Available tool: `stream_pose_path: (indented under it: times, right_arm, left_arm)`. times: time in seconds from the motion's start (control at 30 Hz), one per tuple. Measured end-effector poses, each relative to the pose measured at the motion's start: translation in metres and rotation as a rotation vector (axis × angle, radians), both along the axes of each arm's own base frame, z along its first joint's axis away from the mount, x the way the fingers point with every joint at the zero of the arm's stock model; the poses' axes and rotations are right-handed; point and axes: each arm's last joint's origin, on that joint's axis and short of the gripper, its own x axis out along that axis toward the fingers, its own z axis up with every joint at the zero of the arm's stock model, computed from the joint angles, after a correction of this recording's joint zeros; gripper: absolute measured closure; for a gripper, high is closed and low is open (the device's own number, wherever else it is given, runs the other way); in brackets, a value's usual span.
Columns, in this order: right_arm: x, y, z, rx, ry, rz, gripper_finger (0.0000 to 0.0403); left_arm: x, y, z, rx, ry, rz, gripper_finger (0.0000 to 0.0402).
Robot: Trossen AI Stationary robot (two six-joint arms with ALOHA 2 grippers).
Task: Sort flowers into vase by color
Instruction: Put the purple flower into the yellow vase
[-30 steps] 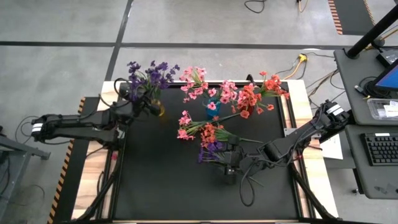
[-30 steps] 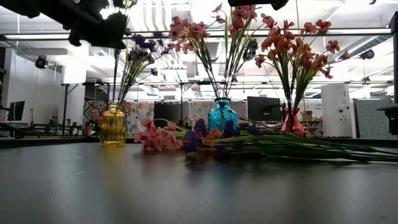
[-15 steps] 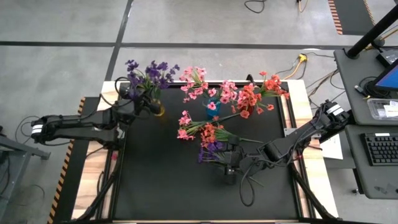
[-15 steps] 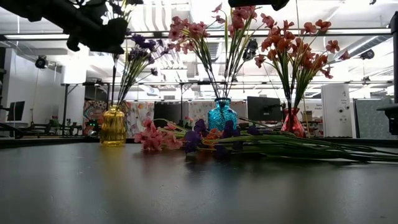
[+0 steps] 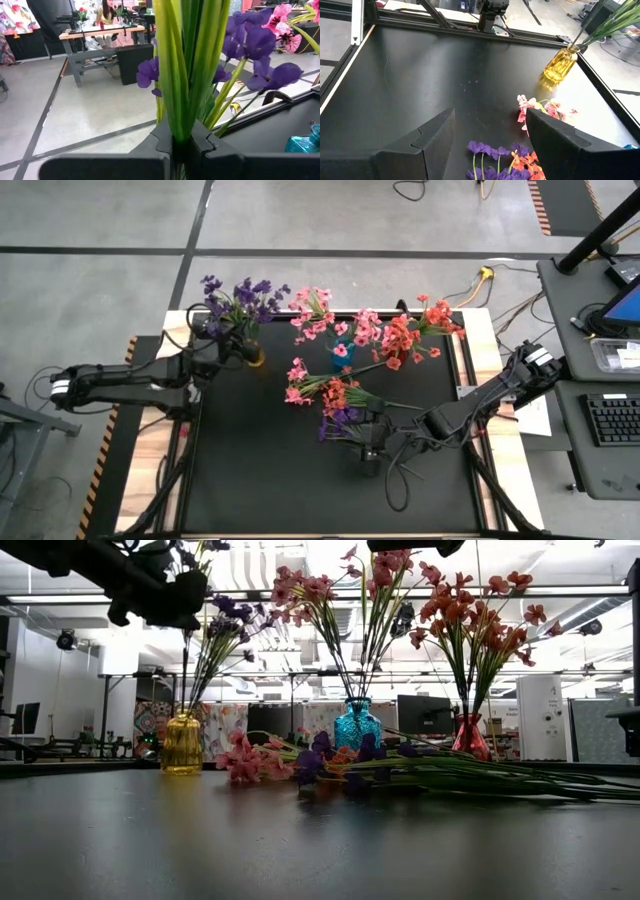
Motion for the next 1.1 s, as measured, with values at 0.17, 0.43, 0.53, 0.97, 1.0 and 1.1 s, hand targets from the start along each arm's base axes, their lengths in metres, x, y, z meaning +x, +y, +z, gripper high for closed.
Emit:
stream_pose_path:
  times: [0.17,0.43,0.53,0.97,1.0,1.1]
  right_arm:
    - [0.0,0.0,0.0,0.0,0.0,0.0,0.0165]
    - [0.0,0.0,0.0,0.0,0.0,0.0,0.0165]
    - [0.0,0.0,0.0,0.0,0.0,0.0,0.0165]
    - [0.0,0.0,0.0,0.001,0.0,0.0,0.0165]
    - [0.0,0.0,0.0,0.0,0.001,0.0,0.0165]
    - [0.0,0.0,0.0,0.0,0.001,0.0,0.0165]
  left_arm:
    - [0.002,0.0,-0.002,-0.01,-0.004,0.004,0.0401]
    - [0.006,0.001,-0.006,-0.03,-0.013,0.01,0.0397]
    - [0.007,0.001,-0.008,-0.04,-0.013,0.012,0.0384]
    - [0.006,0.001,-0.012,-0.064,-0.004,0.019,0.0292]
    - [0.006,0.001,-0.012,-0.065,0.001,0.019,0.0284]
    - [0.005,0.001,-0.014,-0.073,0.01,0.021,0.0261]
